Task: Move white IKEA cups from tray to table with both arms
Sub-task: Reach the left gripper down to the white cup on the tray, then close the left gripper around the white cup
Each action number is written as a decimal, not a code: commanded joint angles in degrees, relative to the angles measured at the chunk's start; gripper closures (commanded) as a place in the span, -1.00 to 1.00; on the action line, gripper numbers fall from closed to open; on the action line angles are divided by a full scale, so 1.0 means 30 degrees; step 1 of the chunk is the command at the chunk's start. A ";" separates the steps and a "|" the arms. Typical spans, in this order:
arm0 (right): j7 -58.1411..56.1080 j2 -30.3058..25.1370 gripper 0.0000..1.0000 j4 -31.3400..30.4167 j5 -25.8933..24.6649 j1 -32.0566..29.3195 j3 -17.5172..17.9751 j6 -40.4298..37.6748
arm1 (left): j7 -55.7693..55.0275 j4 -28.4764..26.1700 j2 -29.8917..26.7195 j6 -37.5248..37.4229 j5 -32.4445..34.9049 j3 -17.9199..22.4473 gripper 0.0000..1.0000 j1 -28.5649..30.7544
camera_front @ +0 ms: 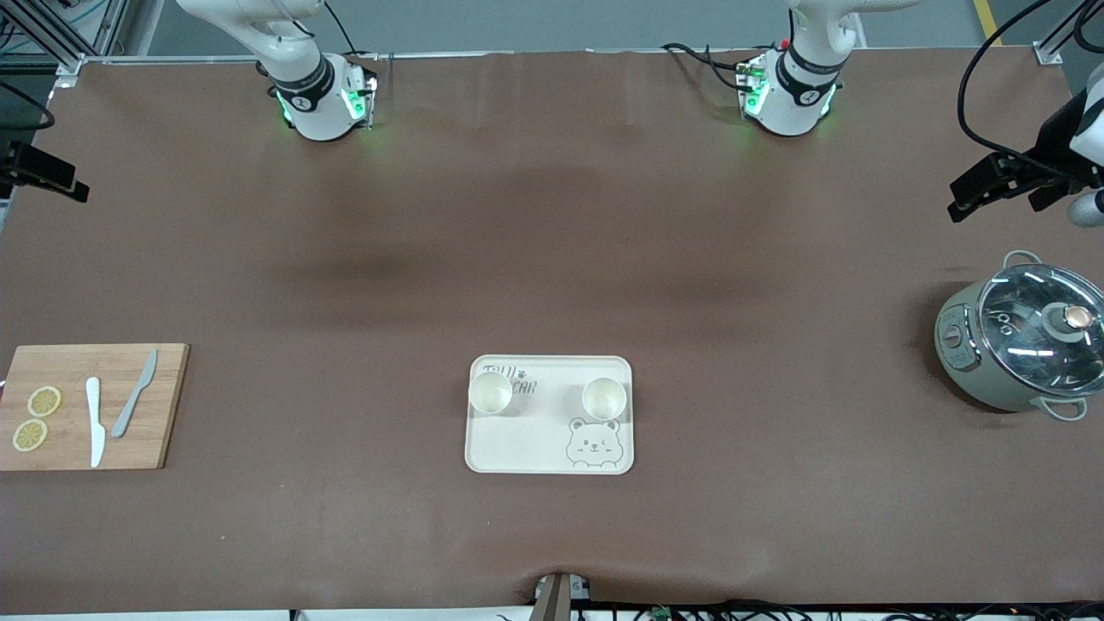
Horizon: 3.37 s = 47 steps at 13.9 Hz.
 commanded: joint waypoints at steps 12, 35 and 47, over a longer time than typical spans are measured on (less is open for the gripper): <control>-0.0075 -0.0367 -1.00 -0.0379 -0.0127 -0.0179 0.0097 -0.0183 | -0.1039 0.0343 0.1621 0.0024 0.0133 -0.1554 -1.00 -0.0449; -0.0075 -0.0338 -1.00 -0.0380 0.0137 -0.0384 0.0097 -0.0212 | -1.1383 0.2482 1.3809 1.4638 0.0279 -0.1528 -1.00 -0.7243; -0.0046 -0.0279 -1.00 -0.0322 0.0166 -0.0531 0.0097 -0.0300 | -1.3173 0.2247 1.6449 1.8424 0.0455 -0.1469 0.29 -0.8476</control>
